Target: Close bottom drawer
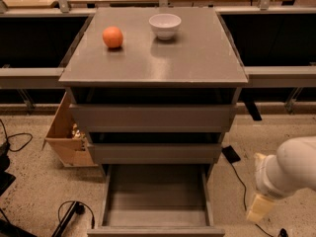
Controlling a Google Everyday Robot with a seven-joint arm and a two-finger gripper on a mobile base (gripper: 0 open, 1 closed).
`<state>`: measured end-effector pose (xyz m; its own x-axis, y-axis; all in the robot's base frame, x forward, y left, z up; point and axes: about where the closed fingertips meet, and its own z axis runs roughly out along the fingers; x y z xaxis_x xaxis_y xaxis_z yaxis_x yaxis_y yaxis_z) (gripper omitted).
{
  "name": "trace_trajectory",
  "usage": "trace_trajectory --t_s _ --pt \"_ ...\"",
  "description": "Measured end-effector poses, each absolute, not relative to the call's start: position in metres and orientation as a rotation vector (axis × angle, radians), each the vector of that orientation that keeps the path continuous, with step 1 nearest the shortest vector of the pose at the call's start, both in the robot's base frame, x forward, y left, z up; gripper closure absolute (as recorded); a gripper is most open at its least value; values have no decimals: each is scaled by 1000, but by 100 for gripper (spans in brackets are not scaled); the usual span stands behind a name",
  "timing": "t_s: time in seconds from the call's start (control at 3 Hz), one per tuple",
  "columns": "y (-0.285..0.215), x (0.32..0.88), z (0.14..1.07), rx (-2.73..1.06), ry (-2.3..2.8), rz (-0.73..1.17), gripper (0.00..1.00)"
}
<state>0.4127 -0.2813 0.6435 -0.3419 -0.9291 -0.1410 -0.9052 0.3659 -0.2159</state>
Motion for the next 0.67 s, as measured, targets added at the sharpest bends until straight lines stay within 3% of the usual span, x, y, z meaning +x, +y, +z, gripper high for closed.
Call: trace_trajectory --t_s 0.33,0.67 --pt "-268 411 548 -1632 2421 -75 16" --pt "-260 416 462 -1595 2432 -10 47"
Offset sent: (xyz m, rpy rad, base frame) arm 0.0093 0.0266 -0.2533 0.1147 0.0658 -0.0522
